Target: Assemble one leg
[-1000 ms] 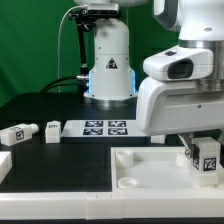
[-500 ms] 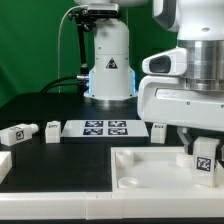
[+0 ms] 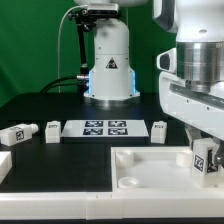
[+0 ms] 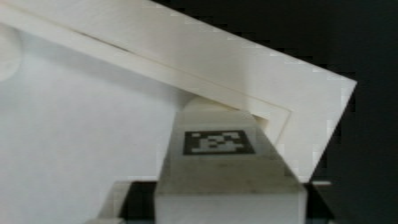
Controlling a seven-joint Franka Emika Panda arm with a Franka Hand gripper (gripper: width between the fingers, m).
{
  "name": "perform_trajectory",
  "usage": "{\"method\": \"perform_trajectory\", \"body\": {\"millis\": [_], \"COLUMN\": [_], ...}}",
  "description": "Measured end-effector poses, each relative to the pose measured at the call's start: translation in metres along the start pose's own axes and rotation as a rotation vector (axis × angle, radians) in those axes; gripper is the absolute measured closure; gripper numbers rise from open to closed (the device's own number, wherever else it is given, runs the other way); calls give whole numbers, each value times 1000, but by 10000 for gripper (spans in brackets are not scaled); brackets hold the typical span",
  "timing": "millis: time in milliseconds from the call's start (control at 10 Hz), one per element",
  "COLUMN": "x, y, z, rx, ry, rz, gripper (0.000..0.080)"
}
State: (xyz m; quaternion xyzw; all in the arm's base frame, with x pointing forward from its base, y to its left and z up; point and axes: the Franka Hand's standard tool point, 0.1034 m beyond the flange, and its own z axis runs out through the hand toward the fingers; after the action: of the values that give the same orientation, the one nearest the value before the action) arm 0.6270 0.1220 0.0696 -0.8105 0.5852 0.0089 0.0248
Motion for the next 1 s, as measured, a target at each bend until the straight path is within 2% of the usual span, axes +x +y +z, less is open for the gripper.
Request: {"method": "perform_trajectory", "body": {"millis": [100,300,400,500,600,1000], "x": [0,0,-1,-1,-1,-3], "y": [0,0,0,0,0,0], "z": [0,0,0,0,1,-1], "rx": [0,0,0,-1,-1,-4], "ry": [0,0,0,1,1,1], "rz": [50,-26,-26,-75,-190,-754], "gripper": [506,505,290,290,179,151]}}
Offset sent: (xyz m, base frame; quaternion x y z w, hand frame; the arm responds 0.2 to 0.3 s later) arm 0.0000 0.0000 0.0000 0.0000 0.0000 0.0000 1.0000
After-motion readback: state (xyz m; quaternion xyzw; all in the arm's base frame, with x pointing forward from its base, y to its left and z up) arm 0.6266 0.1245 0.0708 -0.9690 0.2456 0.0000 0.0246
